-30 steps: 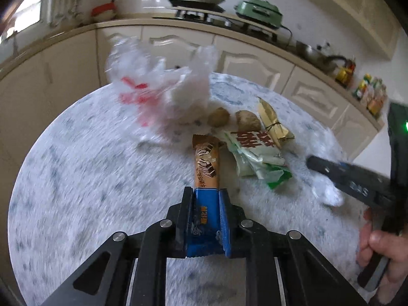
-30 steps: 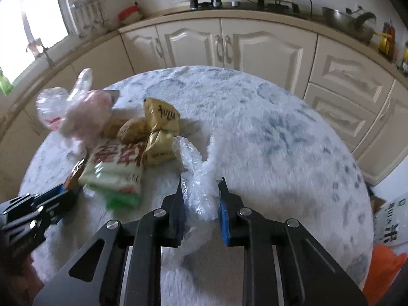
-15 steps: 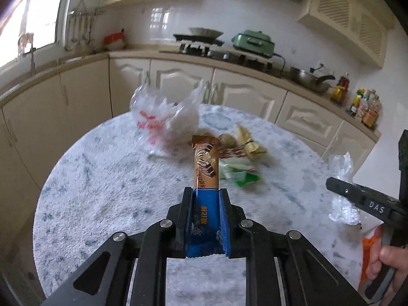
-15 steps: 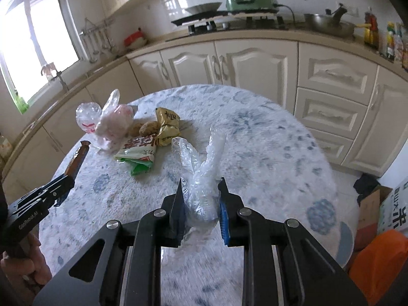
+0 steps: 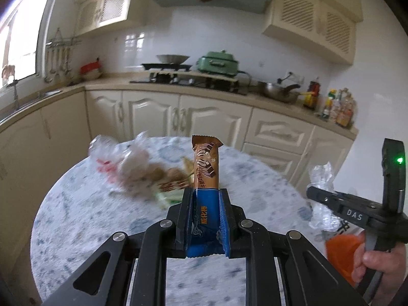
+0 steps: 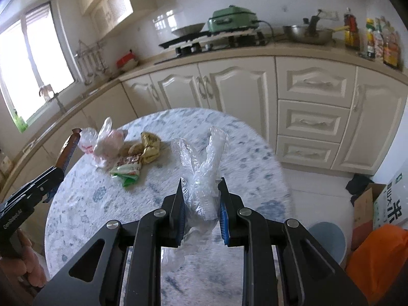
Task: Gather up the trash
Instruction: 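Carry both items to the blue bin and open both grippers over it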
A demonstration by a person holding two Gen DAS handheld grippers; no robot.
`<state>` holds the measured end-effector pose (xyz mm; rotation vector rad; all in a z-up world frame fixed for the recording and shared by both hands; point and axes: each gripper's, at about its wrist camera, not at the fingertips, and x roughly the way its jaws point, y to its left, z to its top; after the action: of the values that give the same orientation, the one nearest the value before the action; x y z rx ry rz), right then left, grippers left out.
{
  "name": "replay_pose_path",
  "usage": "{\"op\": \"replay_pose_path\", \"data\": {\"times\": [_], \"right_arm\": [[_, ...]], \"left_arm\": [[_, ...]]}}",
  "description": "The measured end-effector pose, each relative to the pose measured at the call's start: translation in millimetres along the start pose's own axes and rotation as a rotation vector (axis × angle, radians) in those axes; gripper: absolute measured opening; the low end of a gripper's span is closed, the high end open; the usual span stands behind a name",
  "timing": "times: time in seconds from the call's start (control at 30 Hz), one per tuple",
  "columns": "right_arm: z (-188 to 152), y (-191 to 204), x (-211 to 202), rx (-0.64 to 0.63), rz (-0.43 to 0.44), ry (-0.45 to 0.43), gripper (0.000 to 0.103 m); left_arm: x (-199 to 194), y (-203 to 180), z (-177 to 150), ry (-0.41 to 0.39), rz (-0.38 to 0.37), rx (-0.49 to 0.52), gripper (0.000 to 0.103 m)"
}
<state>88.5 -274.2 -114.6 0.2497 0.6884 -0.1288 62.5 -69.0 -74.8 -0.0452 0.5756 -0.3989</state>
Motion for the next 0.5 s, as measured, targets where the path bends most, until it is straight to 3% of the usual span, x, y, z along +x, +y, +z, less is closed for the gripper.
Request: {"op": "replay_pose_path", "data": {"times": [0.5], "right_arm": [[8.6, -111.1, -68.5, 0.139, -0.164, -0.109, 0.021]], "left_arm": [[35.7, -97.2, 28.0, -0.013, -0.25, 0.094, 0.015]]}}
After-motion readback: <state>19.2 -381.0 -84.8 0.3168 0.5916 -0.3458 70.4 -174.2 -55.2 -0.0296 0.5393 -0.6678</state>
